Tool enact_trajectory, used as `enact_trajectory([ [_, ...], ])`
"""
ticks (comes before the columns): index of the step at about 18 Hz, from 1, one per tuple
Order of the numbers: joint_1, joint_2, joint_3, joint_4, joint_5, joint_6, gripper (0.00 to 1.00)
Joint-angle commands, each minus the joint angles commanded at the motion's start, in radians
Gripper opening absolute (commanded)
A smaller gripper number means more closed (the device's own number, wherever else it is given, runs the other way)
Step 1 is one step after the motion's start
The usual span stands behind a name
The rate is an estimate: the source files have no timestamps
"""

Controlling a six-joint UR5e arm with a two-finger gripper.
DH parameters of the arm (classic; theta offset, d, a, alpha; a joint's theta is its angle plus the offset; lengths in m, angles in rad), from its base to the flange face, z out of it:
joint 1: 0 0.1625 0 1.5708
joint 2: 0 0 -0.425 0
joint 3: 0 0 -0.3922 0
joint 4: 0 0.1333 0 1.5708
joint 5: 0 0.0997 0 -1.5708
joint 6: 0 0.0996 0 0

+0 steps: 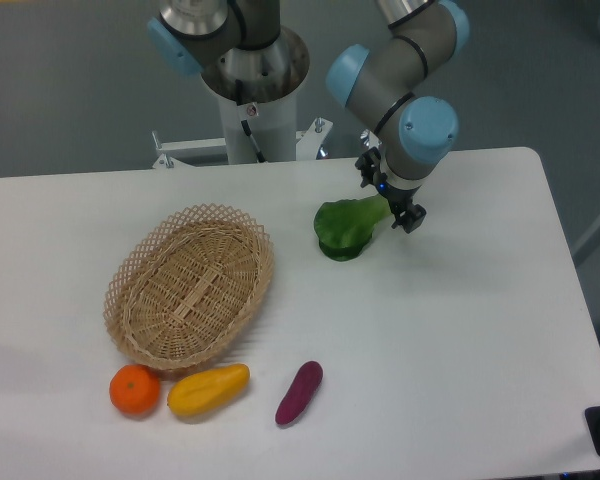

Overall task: Pick up the green vegetable from the table
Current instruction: 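Lower the open gripper onto the bok choy stem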

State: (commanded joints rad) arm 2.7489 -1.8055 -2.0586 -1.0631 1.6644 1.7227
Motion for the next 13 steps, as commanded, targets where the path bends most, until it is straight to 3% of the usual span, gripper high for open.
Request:
enact_trajectory([
  [7, -0.002, -0.002, -0.025, 0.06, 0.002, -0.012, 0.98],
  [10, -0.003, 0.0, -0.026, 0.066, 0.005, -0.014, 0.78],
  [13, -0.003, 0.002, -0.025, 0.066, 0.006, -0.014, 0.49],
])
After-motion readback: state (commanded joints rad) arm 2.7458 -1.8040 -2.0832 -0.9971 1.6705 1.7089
